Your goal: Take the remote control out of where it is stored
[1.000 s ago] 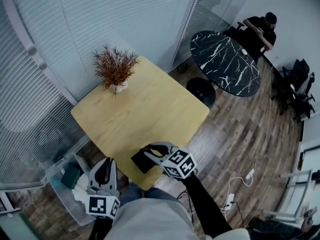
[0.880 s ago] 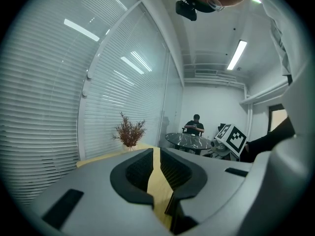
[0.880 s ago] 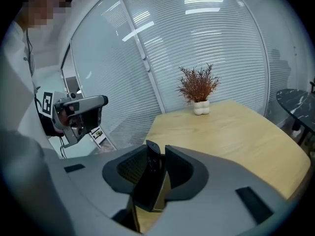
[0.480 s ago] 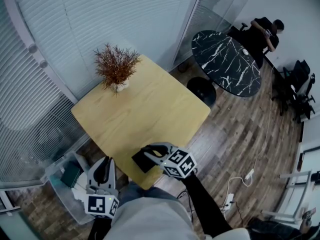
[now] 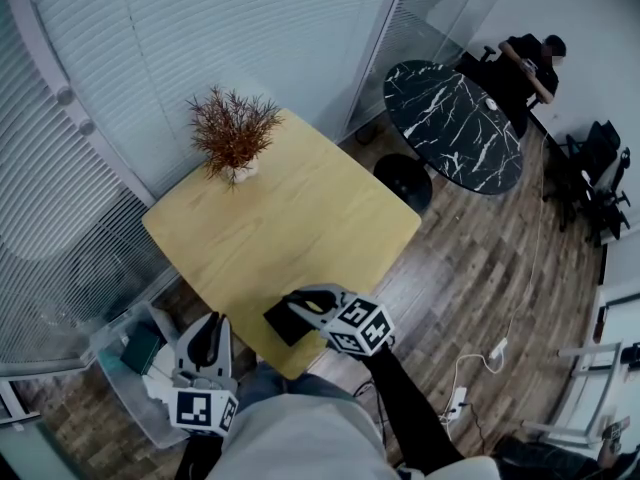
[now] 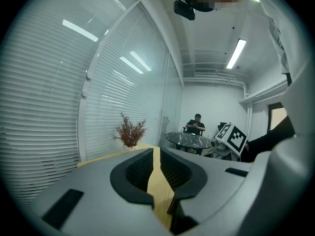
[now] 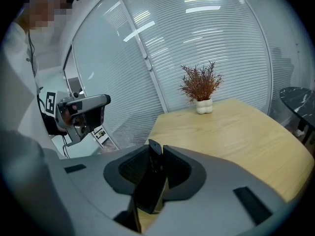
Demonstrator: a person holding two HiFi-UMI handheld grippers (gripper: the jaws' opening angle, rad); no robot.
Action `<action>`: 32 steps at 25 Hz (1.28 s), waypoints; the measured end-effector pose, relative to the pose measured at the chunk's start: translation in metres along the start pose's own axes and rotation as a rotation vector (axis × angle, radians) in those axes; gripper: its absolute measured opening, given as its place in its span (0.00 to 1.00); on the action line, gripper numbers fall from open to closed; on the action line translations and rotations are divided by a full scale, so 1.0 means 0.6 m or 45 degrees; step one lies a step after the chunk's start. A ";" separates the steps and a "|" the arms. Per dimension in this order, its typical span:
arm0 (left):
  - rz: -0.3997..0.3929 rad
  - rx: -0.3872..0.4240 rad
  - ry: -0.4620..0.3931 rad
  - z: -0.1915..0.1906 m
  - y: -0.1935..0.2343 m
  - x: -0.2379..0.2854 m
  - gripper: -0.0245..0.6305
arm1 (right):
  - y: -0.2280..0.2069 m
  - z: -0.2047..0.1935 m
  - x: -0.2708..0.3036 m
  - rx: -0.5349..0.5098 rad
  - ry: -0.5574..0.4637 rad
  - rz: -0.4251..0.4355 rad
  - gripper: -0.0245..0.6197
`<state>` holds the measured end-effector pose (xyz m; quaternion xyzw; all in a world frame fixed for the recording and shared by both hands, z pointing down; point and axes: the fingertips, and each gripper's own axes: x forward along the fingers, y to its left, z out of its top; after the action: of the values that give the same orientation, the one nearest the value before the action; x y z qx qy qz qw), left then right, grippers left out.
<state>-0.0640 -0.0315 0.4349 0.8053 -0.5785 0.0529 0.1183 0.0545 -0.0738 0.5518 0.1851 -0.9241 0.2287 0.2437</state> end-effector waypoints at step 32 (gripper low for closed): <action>0.043 0.033 -0.071 0.020 0.007 -0.006 0.11 | 0.007 0.014 -0.025 -0.023 -0.047 -0.045 0.15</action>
<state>-0.0696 -0.0327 0.4232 0.7980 -0.5945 0.0399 0.0907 0.0615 -0.0710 0.5358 0.2035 -0.9271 0.2127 0.2322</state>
